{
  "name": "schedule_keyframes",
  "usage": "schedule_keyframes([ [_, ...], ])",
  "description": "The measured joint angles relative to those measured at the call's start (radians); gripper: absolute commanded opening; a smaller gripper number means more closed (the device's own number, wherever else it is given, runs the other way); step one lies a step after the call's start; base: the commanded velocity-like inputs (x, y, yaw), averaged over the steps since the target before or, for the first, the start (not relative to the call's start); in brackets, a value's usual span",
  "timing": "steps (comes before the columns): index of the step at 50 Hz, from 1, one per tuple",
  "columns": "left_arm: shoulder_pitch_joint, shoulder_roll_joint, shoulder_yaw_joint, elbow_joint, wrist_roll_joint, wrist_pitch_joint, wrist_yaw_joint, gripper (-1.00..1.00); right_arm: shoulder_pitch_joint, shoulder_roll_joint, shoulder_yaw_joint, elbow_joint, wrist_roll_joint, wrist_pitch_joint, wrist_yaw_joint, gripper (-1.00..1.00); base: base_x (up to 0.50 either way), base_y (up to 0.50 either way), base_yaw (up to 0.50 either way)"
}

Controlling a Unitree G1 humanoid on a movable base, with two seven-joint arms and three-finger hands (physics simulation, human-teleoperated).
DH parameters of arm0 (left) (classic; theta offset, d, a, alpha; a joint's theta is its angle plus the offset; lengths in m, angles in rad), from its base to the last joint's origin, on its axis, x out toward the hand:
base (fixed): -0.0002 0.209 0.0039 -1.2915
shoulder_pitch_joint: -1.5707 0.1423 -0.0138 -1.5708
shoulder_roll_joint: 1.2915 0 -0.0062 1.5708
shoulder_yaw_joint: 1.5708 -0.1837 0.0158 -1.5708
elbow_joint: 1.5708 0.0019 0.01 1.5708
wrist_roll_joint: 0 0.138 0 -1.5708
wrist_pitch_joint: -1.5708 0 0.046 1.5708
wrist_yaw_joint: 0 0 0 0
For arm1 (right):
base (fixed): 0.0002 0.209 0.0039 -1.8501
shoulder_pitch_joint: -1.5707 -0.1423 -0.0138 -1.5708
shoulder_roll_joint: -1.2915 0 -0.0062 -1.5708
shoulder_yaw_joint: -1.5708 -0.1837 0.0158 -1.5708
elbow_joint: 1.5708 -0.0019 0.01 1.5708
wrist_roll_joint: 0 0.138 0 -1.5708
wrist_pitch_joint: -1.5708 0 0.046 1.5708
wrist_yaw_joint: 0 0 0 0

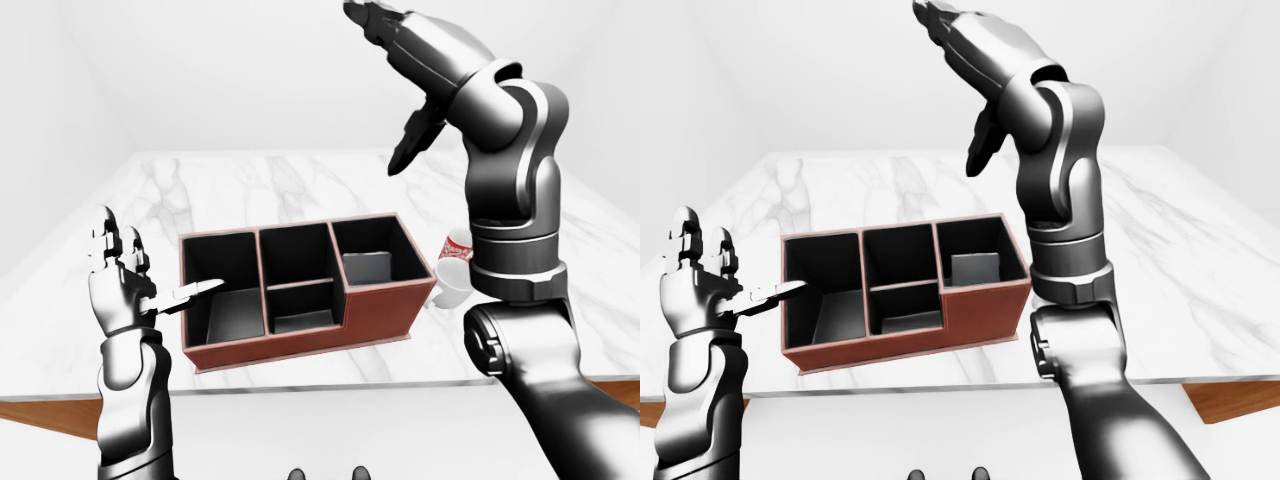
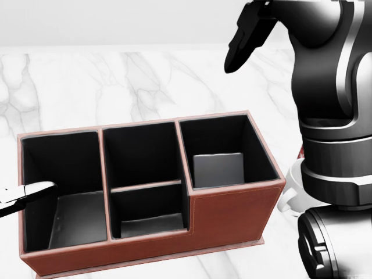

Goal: Pick up the book and place it in the right compartment of the caddy.

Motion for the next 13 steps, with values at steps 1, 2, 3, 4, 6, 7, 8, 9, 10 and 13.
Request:
schedule_keyframes([
  [1,0.000,0.000,0.000,0.000,0.000,0.000,0.000,1.00,-0.010,-0.001,-0.003,-0.012,0.007,0.000,0.000,1.00,0.00,0.00,0.00],
  [2,0.000,0.000,0.000,0.000,0.000,0.000,0.000,1.00,-0.020,-0.003,-0.006,-0.023,0.014,0.000,0.000,1.00,0.00,0.00,0.00],
  [3,0.000,0.000,0.000,0.000,0.000,0.000,0.000,1.00,-0.030,-0.004,-0.010,-0.033,0.024,0.000,0.000,1.00,0.00,0.00,0.00],
  [4,0.000,0.000,0.000,0.001,0.000,0.000,0.000,1.00,-0.040,-0.006,-0.013,-0.042,0.034,0.000,0.000,1.00,0.00,0.00,0.00],
  [6,-0.001,0.000,0.000,0.000,0.000,0.000,0.000,1.00,-0.058,-0.010,-0.018,-0.059,0.056,0.000,0.000,1.00,0.00,0.00,0.00],
  [7,-0.001,0.001,0.001,0.000,0.000,0.000,0.000,1.00,-0.066,-0.013,-0.019,-0.068,0.067,0.000,0.000,1.00,0.00,0.00,0.00],
  [8,-0.001,0.001,0.001,0.000,-0.001,0.000,0.000,1.00,-0.072,-0.015,-0.021,-0.077,0.078,0.000,0.000,1.00,0.00,0.00,0.00],
  [9,-0.001,0.001,0.001,0.000,-0.001,0.000,0.000,1.00,-0.077,-0.017,-0.021,-0.086,0.089,0.000,0.000,1.00,0.00,0.00,0.00],
  [10,-0.001,0.001,0.001,0.000,-0.001,0.000,0.000,1.00,-0.082,-0.019,-0.021,-0.095,0.099,0.000,0.000,1.00,0.00,0.00,0.00],
  [13,-0.002,0.001,0.001,0.000,-0.001,0.000,0.001,1.00,-0.092,-0.025,-0.022,-0.118,0.128,0.000,0.000,1.00,0.00,0.00,0.00],
])
